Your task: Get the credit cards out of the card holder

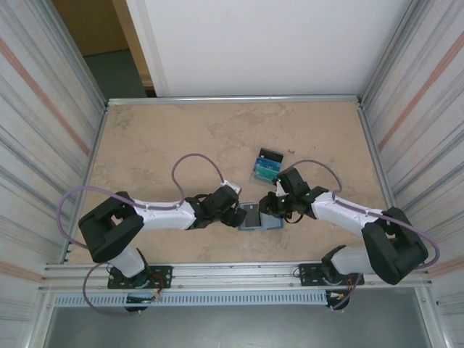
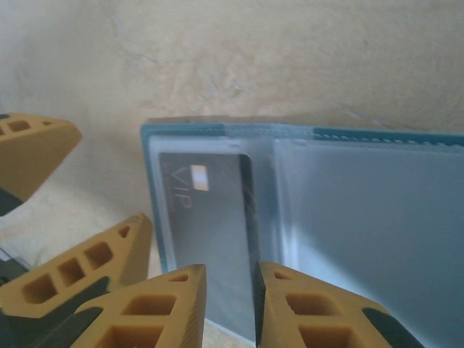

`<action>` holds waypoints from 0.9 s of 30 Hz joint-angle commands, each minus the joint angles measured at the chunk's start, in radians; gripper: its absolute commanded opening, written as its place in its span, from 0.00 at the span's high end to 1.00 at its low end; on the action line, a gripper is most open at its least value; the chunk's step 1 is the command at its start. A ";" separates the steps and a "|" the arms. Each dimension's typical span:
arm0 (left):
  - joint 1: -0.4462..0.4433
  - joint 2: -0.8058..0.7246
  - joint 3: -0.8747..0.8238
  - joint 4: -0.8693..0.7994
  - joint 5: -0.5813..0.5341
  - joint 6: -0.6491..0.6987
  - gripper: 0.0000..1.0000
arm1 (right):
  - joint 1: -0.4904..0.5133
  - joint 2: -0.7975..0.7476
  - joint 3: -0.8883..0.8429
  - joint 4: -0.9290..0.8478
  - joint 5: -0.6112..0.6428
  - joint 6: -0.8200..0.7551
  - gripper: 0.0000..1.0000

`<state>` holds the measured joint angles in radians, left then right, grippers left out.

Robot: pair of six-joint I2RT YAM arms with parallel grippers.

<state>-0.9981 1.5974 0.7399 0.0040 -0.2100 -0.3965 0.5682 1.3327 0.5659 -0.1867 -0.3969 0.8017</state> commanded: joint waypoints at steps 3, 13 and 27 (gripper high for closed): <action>-0.003 0.021 0.037 -0.015 -0.011 0.002 0.11 | -0.008 0.031 -0.029 0.059 -0.048 -0.008 0.80; -0.005 0.037 0.057 -0.055 -0.022 0.002 0.11 | -0.018 0.064 -0.044 0.097 -0.067 -0.012 0.81; -0.005 0.070 0.083 -0.152 -0.068 -0.034 0.12 | -0.022 0.091 -0.059 0.208 -0.157 0.014 0.90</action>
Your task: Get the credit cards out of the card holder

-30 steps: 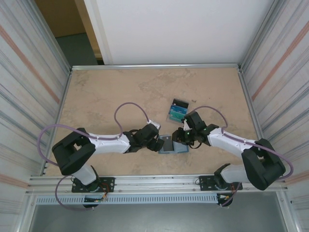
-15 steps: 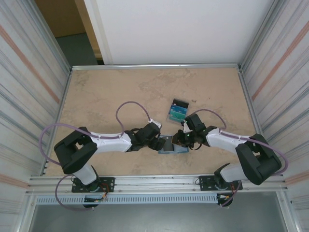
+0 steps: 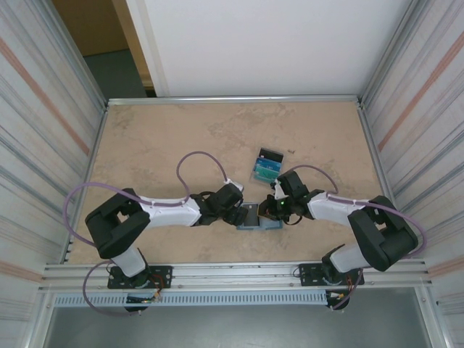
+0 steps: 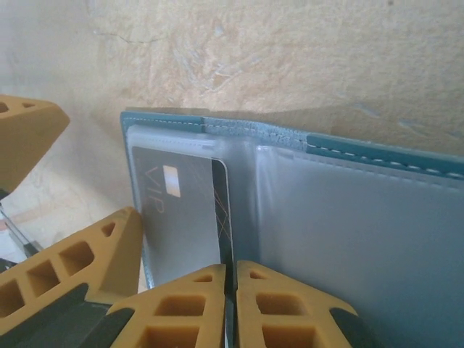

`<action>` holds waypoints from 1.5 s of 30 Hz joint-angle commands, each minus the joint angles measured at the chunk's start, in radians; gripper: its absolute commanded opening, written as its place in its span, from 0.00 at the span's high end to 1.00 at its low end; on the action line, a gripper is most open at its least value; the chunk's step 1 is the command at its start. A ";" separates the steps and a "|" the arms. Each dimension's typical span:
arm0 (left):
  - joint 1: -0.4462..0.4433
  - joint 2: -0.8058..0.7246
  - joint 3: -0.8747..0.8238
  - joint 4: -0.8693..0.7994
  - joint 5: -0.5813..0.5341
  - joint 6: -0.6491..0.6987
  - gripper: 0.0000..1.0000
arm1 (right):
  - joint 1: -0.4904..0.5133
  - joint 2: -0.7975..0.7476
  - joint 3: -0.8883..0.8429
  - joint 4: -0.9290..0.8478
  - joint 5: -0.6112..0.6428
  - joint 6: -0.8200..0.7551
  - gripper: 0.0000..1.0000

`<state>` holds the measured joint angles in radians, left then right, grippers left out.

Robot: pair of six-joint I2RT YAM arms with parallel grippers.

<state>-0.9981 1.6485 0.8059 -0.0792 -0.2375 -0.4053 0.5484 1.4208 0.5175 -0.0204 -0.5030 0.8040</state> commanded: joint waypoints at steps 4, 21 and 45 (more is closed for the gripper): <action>-0.005 0.015 0.020 -0.107 -0.054 -0.037 0.15 | -0.002 0.006 -0.017 0.075 -0.069 0.027 0.89; -0.006 -0.011 0.012 -0.144 -0.051 -0.049 0.18 | 0.002 0.097 -0.018 0.204 -0.126 0.070 0.90; -0.005 0.057 0.062 -0.203 -0.065 -0.041 0.21 | -0.064 0.031 -0.091 0.212 -0.145 0.047 0.85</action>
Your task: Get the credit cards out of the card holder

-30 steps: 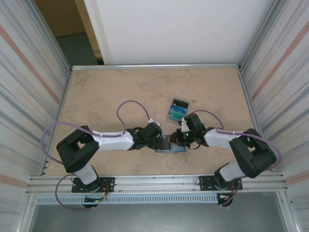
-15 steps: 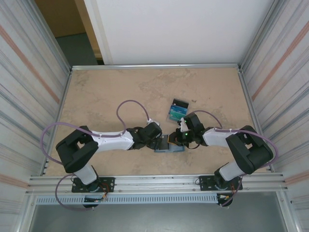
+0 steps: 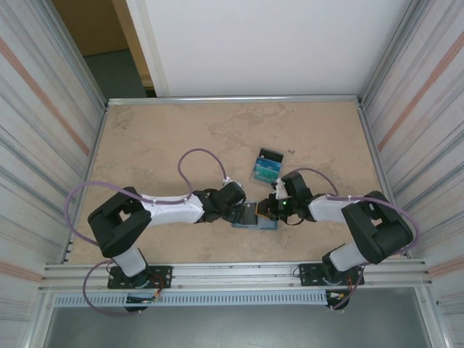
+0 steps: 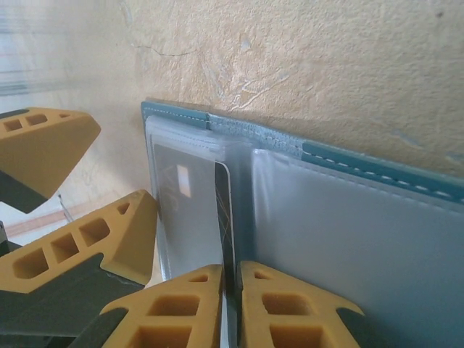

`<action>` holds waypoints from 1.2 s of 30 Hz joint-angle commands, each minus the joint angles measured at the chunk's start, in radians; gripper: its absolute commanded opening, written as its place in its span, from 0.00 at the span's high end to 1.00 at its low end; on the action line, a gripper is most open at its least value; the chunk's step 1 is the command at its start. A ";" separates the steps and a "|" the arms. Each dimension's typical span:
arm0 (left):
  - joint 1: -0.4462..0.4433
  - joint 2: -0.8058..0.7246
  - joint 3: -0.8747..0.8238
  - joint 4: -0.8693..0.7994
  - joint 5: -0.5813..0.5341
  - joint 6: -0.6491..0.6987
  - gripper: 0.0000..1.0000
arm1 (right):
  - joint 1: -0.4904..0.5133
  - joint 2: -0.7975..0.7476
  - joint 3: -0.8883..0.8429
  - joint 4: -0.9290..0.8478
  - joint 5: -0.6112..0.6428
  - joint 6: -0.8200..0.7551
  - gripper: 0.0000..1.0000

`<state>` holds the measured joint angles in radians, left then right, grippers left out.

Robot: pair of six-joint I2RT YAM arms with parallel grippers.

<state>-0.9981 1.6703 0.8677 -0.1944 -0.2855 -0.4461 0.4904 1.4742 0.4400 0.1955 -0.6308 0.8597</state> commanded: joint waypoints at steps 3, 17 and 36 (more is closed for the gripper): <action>-0.005 0.037 0.006 -0.087 -0.016 -0.002 0.21 | -0.006 -0.028 -0.020 0.012 -0.024 -0.002 0.84; -0.006 0.038 0.005 -0.091 -0.008 -0.007 0.22 | -0.001 0.010 -0.047 0.103 -0.049 0.034 0.85; -0.006 0.041 0.006 -0.088 -0.004 -0.011 0.22 | 0.002 0.043 -0.040 0.107 -0.051 0.032 1.00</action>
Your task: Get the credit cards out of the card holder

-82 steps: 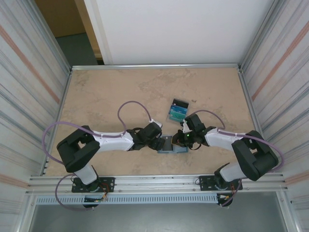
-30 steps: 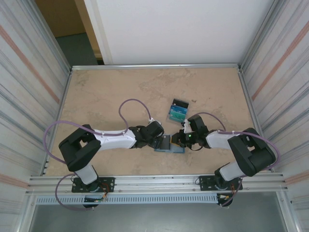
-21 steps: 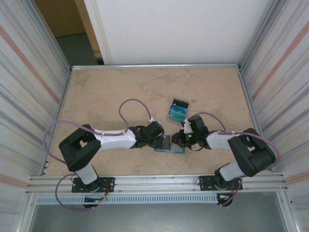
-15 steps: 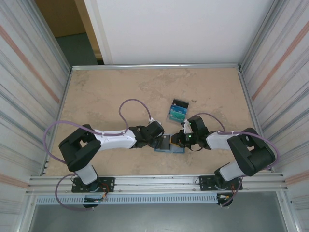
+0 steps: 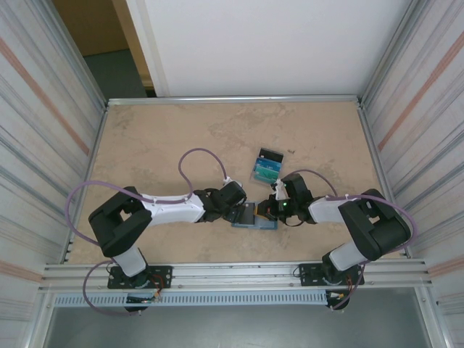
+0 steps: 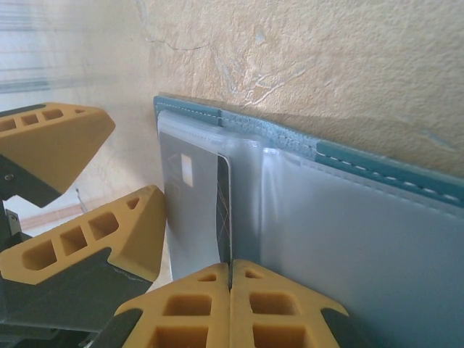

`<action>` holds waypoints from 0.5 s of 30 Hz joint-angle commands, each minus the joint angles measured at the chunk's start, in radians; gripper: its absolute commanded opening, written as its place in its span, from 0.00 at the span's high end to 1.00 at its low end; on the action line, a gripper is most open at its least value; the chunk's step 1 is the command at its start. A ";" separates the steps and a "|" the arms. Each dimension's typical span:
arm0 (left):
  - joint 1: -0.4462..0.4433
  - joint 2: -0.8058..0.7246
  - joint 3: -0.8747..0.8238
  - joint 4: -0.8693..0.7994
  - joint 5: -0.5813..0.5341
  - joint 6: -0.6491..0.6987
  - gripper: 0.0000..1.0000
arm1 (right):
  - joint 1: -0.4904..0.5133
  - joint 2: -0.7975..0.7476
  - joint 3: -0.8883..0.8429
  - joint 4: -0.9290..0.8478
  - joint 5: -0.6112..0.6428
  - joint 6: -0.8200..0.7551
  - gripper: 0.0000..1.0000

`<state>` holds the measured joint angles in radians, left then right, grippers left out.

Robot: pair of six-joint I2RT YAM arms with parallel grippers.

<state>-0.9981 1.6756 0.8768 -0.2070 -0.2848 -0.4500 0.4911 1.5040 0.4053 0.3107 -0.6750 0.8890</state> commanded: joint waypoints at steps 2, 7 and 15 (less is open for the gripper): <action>-0.004 0.033 -0.004 -0.077 -0.006 -0.009 0.22 | -0.003 0.013 -0.003 -0.025 -0.002 -0.003 1.00; -0.005 0.032 -0.009 -0.079 -0.011 -0.010 0.22 | -0.008 -0.004 0.014 -0.104 0.031 -0.032 1.00; -0.005 0.034 -0.010 -0.080 -0.015 -0.012 0.23 | -0.026 -0.032 0.032 -0.195 0.054 -0.069 1.00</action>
<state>-0.9981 1.6756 0.8768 -0.2050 -0.2848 -0.4519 0.4782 1.4879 0.4282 0.2104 -0.6559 0.8562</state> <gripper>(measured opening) 0.768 0.055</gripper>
